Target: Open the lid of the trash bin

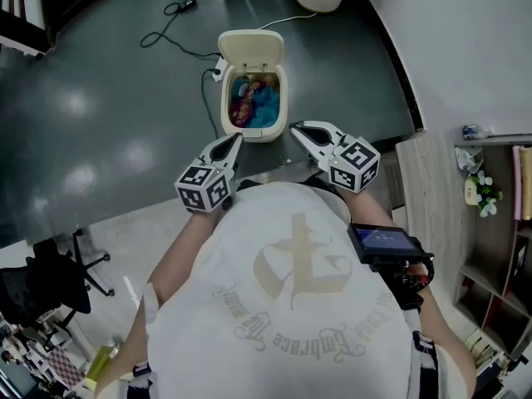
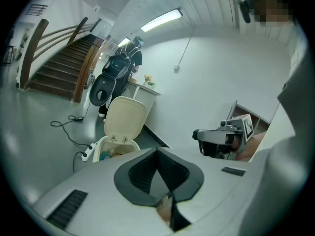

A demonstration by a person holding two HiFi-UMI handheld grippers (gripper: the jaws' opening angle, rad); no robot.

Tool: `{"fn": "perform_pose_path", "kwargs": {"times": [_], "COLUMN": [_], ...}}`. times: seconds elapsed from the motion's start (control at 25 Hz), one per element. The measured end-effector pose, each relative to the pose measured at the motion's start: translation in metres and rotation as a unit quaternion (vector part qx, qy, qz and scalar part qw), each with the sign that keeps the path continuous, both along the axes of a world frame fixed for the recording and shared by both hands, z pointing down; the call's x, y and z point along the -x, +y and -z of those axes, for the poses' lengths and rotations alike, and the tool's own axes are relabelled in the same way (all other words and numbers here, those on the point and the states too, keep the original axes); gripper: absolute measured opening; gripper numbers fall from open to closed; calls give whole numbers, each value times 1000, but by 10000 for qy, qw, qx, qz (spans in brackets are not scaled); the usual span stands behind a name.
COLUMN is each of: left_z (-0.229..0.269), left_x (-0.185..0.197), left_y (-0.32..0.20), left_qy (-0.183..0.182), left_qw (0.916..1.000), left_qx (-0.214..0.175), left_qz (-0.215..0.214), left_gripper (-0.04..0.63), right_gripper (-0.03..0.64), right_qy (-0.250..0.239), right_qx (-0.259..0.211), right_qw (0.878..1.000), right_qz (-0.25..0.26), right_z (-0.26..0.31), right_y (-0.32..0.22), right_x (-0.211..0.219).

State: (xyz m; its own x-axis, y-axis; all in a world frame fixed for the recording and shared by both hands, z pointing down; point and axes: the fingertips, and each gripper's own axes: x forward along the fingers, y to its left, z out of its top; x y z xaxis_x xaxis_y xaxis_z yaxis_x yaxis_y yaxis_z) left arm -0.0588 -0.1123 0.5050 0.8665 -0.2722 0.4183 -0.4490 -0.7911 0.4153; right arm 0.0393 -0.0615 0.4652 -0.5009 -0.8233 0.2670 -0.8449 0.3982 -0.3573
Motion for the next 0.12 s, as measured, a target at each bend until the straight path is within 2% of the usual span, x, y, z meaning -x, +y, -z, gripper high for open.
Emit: {"fn": "perform_pose_path", "kwargs": {"times": [0.12], "left_z": [0], "left_x": [-2], "left_y": [-1], "left_qy": [-12], "left_qw": [10000], "left_qx": [-7], "left_qz": [6], "left_gripper": [6], "right_gripper": [3], "right_qy": [-3], "right_qx": [1], "right_qw": [10000], "right_qz": [-3], "right_z": [0], "right_y": [0], "right_x": [-2]}}
